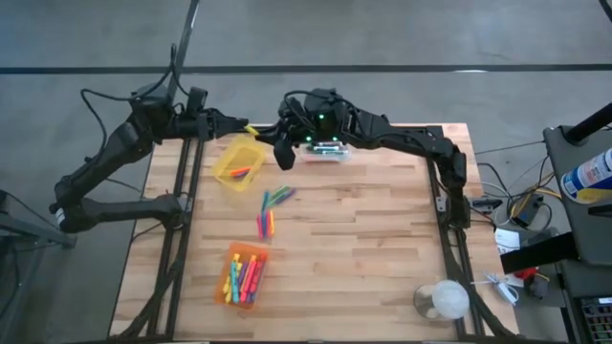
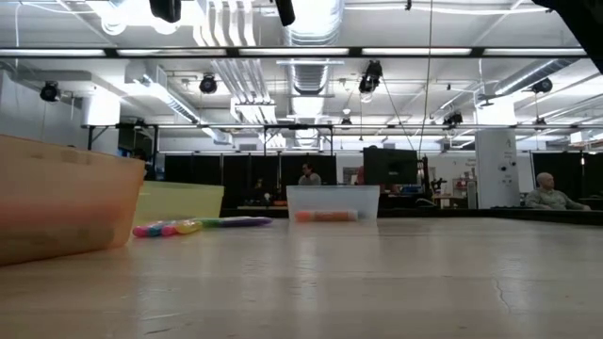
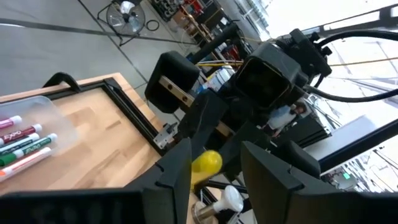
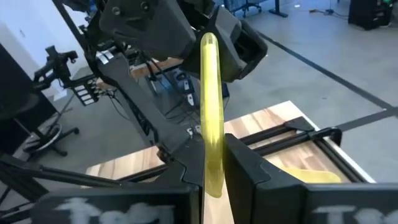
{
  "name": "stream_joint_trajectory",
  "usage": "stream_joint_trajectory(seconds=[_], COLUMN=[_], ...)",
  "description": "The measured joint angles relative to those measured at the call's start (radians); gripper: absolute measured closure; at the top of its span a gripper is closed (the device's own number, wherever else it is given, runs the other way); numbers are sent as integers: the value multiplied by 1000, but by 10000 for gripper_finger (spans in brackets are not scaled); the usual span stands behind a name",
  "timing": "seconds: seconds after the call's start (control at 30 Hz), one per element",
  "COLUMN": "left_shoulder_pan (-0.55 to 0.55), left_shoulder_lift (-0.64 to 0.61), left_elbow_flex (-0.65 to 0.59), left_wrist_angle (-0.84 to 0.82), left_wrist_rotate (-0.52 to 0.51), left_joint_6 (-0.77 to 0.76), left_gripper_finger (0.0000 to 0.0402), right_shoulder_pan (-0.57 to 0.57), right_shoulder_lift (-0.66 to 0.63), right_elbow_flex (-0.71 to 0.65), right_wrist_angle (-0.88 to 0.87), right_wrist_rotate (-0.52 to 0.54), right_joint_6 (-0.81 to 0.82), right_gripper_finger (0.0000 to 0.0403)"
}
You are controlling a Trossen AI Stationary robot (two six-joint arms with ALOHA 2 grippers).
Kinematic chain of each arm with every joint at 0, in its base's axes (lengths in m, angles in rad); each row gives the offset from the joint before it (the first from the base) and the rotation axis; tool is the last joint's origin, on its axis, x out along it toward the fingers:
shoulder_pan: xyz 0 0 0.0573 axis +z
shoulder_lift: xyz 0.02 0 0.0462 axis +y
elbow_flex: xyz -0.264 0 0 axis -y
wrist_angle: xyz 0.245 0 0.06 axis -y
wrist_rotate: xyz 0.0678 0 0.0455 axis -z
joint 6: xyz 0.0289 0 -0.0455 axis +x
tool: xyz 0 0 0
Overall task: Pick & Place Markers
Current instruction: Put the right yellow pen into the yellow bin
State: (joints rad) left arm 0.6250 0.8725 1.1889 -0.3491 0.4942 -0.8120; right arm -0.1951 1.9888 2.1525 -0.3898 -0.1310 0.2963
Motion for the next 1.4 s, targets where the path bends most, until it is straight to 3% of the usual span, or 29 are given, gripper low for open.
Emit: stream_joint_trajectory(seconds=[0.23,0.5,0.77,0.93,1.17,1.4], left_shoulder_pan=[-1,-1,-1,6,15,16], left_shoulder_lift=[12,24,24,25,58,163], left_elbow_flex=[0,0,0,0,0,0], left_wrist_angle=[1,-2,-7,-36,-251,-546], left_wrist_rotate=[2,-3,-29,-77,-188,-401], left_joint_6=[4,28,48,91,183,320], left_gripper_finger=[280,354,367,361,361,361], right_shoulder_pan=[-2,-2,0,9,37,61], right_shoulder_lift=[1,1,0,-2,-2,-2], right_elbow_flex=[-1,-2,-2,-2,-3,-4], right_wrist_angle=[16,47,60,-59,-236,-242], right_wrist_rotate=[0,36,60,48,44,50], right_joint_6=[19,23,14,17,-47,-72], right_gripper_finger=[374,371,303,251,207,208])
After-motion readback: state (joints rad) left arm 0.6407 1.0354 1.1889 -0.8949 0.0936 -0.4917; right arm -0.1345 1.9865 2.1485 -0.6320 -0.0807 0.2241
